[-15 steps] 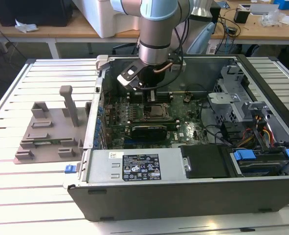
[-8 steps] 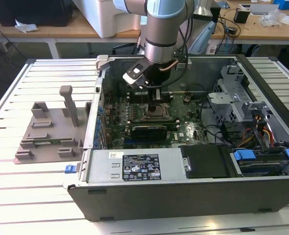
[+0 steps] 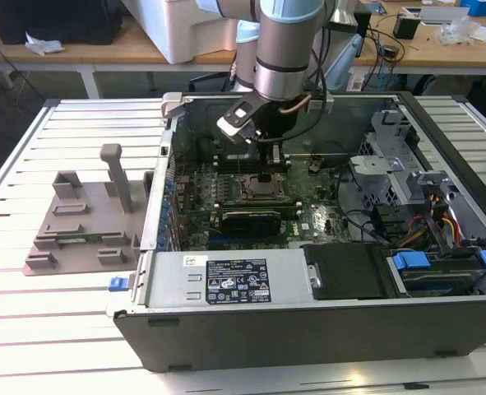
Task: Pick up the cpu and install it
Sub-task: 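Close the cpu cover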
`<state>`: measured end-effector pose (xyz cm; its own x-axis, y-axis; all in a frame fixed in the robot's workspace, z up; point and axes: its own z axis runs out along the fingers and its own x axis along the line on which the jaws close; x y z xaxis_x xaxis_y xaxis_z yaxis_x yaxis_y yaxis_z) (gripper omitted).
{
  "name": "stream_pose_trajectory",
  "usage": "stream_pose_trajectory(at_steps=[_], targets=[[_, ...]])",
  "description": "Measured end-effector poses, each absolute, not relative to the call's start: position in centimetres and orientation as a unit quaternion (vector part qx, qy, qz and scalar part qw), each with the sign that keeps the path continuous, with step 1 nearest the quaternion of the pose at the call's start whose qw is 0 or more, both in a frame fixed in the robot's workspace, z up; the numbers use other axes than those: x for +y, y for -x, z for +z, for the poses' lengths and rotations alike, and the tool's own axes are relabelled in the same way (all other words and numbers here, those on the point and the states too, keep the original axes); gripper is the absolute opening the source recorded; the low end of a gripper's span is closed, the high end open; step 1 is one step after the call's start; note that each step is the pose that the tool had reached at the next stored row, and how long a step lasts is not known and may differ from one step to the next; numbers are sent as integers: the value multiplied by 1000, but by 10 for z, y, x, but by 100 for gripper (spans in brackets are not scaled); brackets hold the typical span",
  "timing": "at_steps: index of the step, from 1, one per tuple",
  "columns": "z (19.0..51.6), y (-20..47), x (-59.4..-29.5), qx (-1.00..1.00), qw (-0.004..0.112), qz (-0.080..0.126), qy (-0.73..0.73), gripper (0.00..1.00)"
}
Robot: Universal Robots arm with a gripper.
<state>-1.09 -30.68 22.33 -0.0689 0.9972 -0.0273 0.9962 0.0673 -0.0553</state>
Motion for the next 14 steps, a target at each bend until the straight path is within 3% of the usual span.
stream_pose_trajectory(at_steps=[14], targets=[[251,11,-306,-730,9,30,682,11]])
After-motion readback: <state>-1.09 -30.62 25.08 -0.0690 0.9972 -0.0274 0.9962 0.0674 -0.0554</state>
